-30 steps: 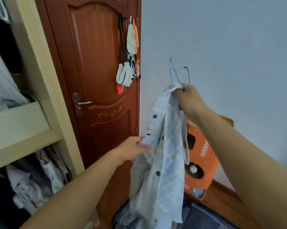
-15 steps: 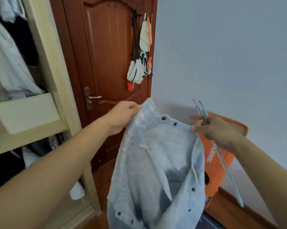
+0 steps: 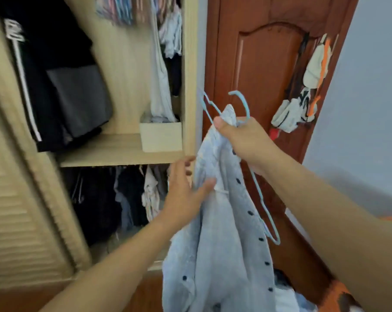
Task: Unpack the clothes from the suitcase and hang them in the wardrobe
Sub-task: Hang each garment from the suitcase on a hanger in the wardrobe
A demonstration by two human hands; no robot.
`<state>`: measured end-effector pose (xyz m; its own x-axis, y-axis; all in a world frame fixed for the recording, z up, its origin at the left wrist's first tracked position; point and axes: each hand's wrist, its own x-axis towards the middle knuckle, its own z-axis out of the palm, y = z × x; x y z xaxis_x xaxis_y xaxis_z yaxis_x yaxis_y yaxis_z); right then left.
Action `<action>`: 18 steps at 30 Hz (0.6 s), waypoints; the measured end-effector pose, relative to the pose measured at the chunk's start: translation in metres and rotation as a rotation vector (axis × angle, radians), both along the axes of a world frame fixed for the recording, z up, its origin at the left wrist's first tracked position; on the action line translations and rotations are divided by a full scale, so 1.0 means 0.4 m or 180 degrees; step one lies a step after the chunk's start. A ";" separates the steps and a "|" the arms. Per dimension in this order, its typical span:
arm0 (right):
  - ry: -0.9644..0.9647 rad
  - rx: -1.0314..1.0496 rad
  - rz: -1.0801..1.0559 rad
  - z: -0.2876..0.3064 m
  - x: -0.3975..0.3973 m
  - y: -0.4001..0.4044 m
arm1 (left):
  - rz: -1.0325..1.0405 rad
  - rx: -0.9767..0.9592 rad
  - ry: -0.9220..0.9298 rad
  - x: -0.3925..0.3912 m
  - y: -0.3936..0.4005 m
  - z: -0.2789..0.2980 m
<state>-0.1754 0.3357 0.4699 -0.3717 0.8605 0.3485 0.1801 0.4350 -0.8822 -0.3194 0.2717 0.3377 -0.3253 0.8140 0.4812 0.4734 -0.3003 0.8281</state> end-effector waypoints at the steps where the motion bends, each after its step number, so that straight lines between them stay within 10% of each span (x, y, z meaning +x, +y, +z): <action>1: 0.0043 0.0018 0.0105 0.018 -0.039 -0.002 | 0.0256 -0.0206 0.0073 -0.017 -0.042 -0.078; 9: 0.0222 0.0600 0.0529 0.216 -0.261 -0.107 | 0.1388 -0.1265 -0.0667 -0.274 -0.260 -0.253; 18: 0.0466 0.0718 0.0426 0.358 -0.415 -0.204 | 0.3325 0.1097 -0.0074 -0.682 -0.766 0.477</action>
<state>-0.3413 0.2540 0.6132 -0.4084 0.7019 0.5835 -0.0141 0.6343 -0.7729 -0.5924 -0.0349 0.5285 -0.7876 -0.0444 0.6146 0.6143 0.0223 0.7887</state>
